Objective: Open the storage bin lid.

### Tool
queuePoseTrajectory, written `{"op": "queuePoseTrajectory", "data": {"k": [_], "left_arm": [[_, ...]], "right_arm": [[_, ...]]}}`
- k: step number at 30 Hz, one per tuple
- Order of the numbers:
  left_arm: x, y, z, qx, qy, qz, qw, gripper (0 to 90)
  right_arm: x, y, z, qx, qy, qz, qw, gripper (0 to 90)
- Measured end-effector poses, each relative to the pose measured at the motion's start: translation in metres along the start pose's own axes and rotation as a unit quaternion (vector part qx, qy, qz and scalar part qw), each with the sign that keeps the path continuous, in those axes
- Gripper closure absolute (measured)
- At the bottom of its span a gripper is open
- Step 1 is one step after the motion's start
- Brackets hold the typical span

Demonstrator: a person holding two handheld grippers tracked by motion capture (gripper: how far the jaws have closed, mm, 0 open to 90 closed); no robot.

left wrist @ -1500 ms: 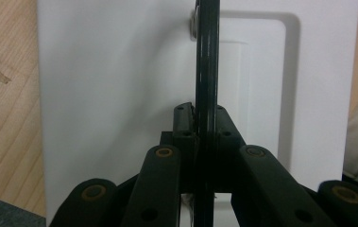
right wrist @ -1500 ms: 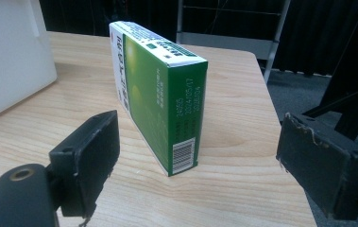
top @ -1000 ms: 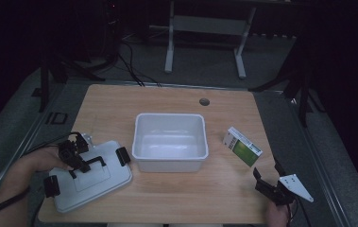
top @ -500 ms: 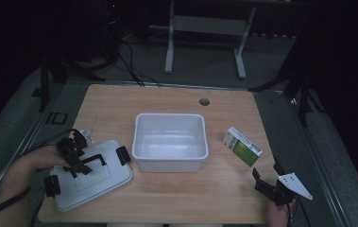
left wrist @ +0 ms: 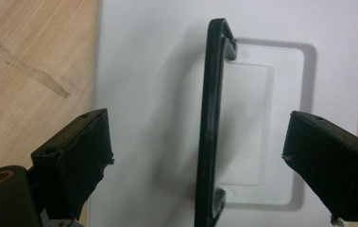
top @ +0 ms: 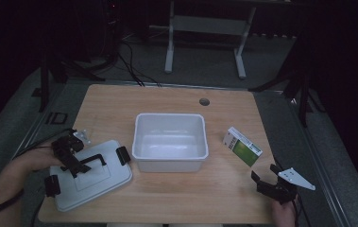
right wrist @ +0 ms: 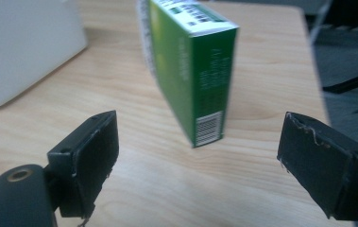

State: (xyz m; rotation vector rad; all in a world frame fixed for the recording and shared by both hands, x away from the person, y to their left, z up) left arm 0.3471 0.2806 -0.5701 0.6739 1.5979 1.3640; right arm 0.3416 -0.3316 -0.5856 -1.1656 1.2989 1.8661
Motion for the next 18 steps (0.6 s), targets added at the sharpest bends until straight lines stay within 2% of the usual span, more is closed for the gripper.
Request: {"op": "queuePoseTrajectory", "data": {"k": [2,5,9,11,13,18], "left_arm": [[0.000,0.000,-0.001,0.002,0.000,-0.001,1.0000,8.7],[-0.001,0.000,-0.002,0.005,0.001,-0.005,1.0000,8.7],[0.001,-0.001,-0.002,0.005,-0.001,-0.002,1.0000,8.8],[0.001,-0.001,-0.003,0.006,0.001,-0.002,1.0000,8.7],[0.002,0.000,-0.002,0.005,-0.001,-0.003,1.0000,8.7],[0.006,0.000,-0.003,0.008,0.002,0.005,1.0000,8.7]], "right_arm": [[-0.001,-0.002,0.002,-0.013,0.004,0.018,0.9997,12.7],[-0.008,-0.004,0.004,-0.033,-0.005,0.025,0.9991,12.7],[-0.018,-0.008,0.005,-0.048,0.003,0.041,0.9980,12.7],[-0.024,-0.010,0.006,-0.058,-0.007,0.045,0.9973,12.3],[-0.031,-0.012,0.003,-0.058,-0.012,0.042,0.9974,12.1],[-0.045,-0.014,-0.004,-0.062,-0.010,0.043,0.9971,11.9]]}}
Point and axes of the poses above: each handheld gripper's, and its own axes: y roughly backward along the jaws, x roughly out of its underside, z roughly to its left, the point moved 10 cm from there along -y, roughly forward along the jaws, and after that the axes turned 7 degrees about -y, right-handed, at the moved point
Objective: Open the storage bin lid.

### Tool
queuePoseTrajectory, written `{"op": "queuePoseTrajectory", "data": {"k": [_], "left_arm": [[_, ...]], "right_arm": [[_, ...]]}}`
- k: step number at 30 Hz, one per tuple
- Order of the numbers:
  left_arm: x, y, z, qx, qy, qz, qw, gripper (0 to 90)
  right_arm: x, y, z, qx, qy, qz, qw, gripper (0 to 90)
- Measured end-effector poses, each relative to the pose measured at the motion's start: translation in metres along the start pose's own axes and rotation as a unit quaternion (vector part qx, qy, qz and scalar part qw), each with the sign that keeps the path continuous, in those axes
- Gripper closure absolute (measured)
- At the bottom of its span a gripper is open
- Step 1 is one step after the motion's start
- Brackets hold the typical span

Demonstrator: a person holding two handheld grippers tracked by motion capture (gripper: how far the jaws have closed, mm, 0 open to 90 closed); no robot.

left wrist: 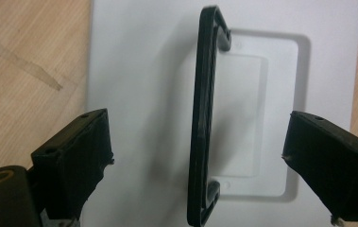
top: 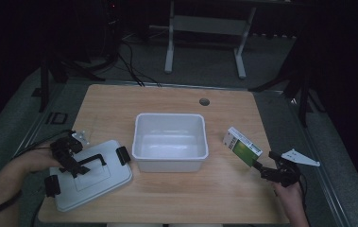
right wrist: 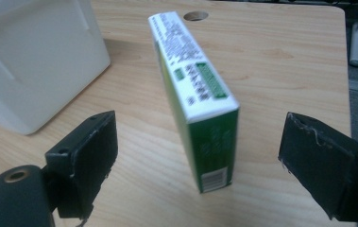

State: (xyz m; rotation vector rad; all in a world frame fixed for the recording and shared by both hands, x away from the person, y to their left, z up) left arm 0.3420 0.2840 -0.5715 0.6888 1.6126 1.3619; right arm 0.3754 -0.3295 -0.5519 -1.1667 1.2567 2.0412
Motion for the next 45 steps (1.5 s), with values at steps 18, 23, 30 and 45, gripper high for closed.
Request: {"op": "queuePoseTrajectory", "data": {"k": [18,23,30,45], "left_arm": [[-0.001,0.001,-0.001,0.007,0.004,0.000,1.0000,8.7],[0.000,-0.001,-0.002,0.013,0.001,-0.001,0.9999,8.7],[0.000,-0.002,-0.002,0.014,0.000,0.004,0.9999,8.7],[0.003,-0.004,-0.003,0.016,-0.002,0.009,0.9998,8.8]], "right_arm": [[-0.016,-0.027,-0.002,-0.029,0.051,0.120,0.9911,13.4],[-0.014,-0.034,-0.001,-0.037,0.056,0.146,0.9870,13.5],[-0.013,-0.045,-0.002,-0.036,0.070,0.193,0.9780,14.7],[-0.021,-0.056,0.002,-0.033,0.133,0.294,0.9458,38.9]]}}
Point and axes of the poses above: each handheld gripper's, and its own axes: y roughly backward along the jaws, x roughly out of its underside, z roughly to its left, the point moved 10 cm from there along -y, roughly forward along the jaws, and after that the axes turned 7 degrees about -y, right-handed, at the moved point
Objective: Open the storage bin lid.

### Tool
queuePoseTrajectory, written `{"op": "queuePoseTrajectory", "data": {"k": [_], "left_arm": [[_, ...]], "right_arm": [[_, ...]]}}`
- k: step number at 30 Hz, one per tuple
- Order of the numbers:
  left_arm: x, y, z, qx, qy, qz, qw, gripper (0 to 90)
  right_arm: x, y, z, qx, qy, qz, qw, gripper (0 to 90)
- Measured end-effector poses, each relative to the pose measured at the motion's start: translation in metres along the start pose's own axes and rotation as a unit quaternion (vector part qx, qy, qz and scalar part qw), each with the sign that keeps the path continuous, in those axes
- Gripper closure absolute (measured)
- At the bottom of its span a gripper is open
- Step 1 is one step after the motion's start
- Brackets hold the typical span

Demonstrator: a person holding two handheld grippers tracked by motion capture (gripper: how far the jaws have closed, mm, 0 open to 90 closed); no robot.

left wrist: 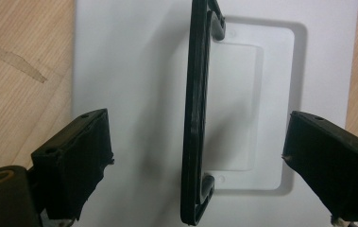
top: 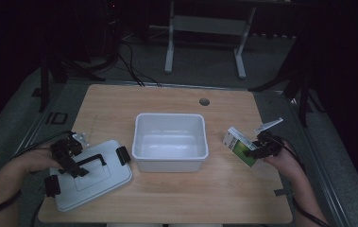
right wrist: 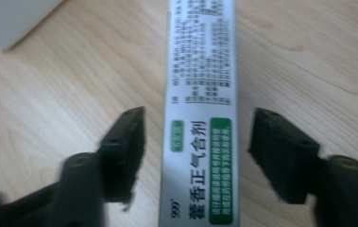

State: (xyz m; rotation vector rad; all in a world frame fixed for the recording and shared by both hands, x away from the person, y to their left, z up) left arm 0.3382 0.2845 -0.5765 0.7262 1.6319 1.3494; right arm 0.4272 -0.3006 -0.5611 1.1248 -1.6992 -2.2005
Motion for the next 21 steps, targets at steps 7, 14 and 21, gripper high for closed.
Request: {"op": "queuePoseTrajectory", "data": {"k": [7,14,21], "left_arm": [[0.0023,-0.0019,0.0002,0.001,0.001,0.007,1.0000,8.7],[0.0004,-0.0004,-0.0002,0.002,-0.001,0.005,1.0000,8.7],[-0.0006,-0.0030,-0.0019,0.004,-0.003,0.009,0.9999,8.7]], "right_arm": [[-0.0041,-0.0035,0.0027,-0.001,0.013,0.048,0.9988,50.7],[-0.0070,-0.0041,0.0032,0.002,0.029,0.098,0.9948,55.1],[-0.0060,-0.0057,0.0013,0.000,0.014,0.139,0.9902,55.9]]}}
Point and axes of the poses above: each handheld gripper's, and its own axes: y roughly backward along the jaws, x roughly out of its underside, z roughly to its left, the point moved 10 cm from there along -y, roughly forward along the jaws, and after that the axes turned 7 degrees about -y, right-handed, at the moved point
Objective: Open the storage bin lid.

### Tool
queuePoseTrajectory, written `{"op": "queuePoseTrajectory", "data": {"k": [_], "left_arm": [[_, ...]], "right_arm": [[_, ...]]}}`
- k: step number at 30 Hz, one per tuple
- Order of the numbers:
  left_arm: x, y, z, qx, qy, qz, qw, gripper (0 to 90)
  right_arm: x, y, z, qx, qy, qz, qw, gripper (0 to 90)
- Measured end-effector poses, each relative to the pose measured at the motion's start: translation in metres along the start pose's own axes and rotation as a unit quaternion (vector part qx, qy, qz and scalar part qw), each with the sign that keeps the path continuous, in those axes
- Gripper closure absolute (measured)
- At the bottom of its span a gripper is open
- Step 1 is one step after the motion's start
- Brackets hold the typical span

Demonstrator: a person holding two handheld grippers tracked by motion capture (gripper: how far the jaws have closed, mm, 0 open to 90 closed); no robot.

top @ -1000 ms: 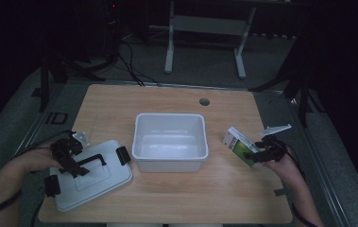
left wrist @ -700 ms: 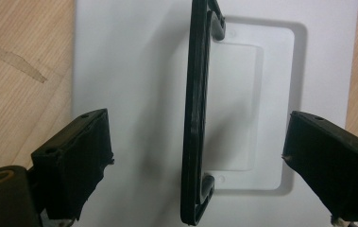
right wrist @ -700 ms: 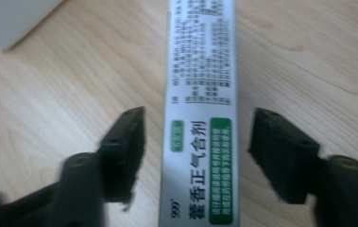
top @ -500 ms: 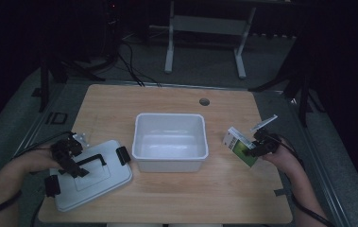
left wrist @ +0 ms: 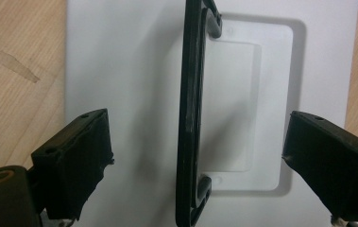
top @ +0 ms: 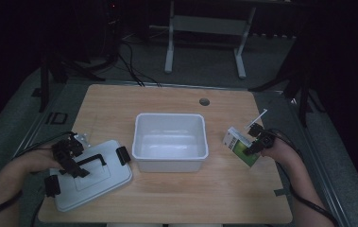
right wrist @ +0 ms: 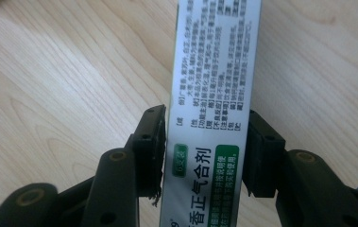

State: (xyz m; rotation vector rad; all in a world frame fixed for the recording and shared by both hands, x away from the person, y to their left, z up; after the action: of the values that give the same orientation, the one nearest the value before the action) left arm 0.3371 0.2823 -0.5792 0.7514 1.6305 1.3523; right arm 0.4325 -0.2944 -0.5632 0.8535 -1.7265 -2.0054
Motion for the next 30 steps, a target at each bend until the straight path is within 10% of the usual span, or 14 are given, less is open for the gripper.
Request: {"op": "queuePoseTrajectory", "data": {"k": [30], "left_arm": [[0.001,-0.001,-0.001,0.004,0.001,0.006,1.0000,8.7]], "right_arm": [[-0.011,0.002,-0.002,0.016,-0.006,0.035,0.9992,63.1]]}}
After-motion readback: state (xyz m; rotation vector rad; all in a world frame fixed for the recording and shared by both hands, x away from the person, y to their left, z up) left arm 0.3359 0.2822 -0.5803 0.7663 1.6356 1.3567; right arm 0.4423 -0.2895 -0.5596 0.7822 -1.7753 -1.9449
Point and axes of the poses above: each handheld gripper's, and its own axes: y roughly backward along the jaws, x roughly out of its underside, z roughly to its left, the point moved 10 cm from there along -y, roughly forward along the jaws, and after that the axes turned 7 degrees about -y, right-handed, at the moved point
